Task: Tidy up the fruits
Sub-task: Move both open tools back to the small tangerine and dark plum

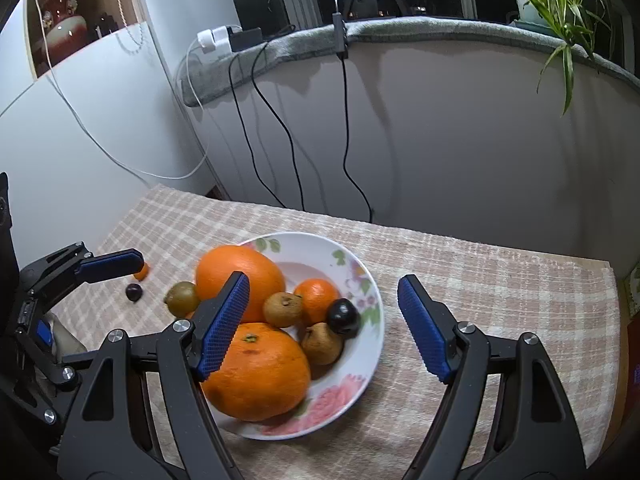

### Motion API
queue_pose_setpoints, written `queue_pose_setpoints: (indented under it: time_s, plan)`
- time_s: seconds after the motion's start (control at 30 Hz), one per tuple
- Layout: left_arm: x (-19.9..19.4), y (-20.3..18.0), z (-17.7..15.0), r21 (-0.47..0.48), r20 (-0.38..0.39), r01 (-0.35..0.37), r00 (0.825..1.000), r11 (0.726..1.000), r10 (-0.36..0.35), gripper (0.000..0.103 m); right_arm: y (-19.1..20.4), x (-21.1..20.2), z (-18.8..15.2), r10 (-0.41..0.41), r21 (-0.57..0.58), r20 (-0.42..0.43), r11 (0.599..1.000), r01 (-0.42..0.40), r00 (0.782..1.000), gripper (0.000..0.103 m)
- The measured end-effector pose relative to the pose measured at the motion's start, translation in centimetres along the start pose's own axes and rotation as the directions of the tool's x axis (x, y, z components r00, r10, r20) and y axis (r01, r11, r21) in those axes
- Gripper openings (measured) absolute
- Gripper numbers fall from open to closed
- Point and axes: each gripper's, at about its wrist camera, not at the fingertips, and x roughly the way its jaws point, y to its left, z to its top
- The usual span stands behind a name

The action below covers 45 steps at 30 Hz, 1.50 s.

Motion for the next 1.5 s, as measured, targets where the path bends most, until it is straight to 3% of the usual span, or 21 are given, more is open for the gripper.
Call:
queue_pose_setpoints:
  time_s: [0.73, 1.2, 1.5]
  plan:
    - [-3.9, 3.8, -1.5, -0.04, 0.044, -0.078, 0.996, 0.996, 0.079, 0.08, 5.5, -0.5, 0.4, -0.012, -0.069, -0.009, 0.998, 0.011, 1.0, 0.079]
    - [-5.4, 7.2, -3.1, -0.082, 0.054, -0.128, 0.99, 0.988, 0.133, 0.08, 9.4, 0.1, 0.8, 0.05, -0.104, 0.005, 0.993, -0.049, 0.999, 0.079]
    - [-6.0, 11.1, -5.4, -0.137, 0.013, -0.175, 0.984, 0.975, 0.179, 0.08, 13.3, 0.7, -0.3, 0.088, -0.137, -0.004, 0.987, -0.088, 0.996, 0.079]
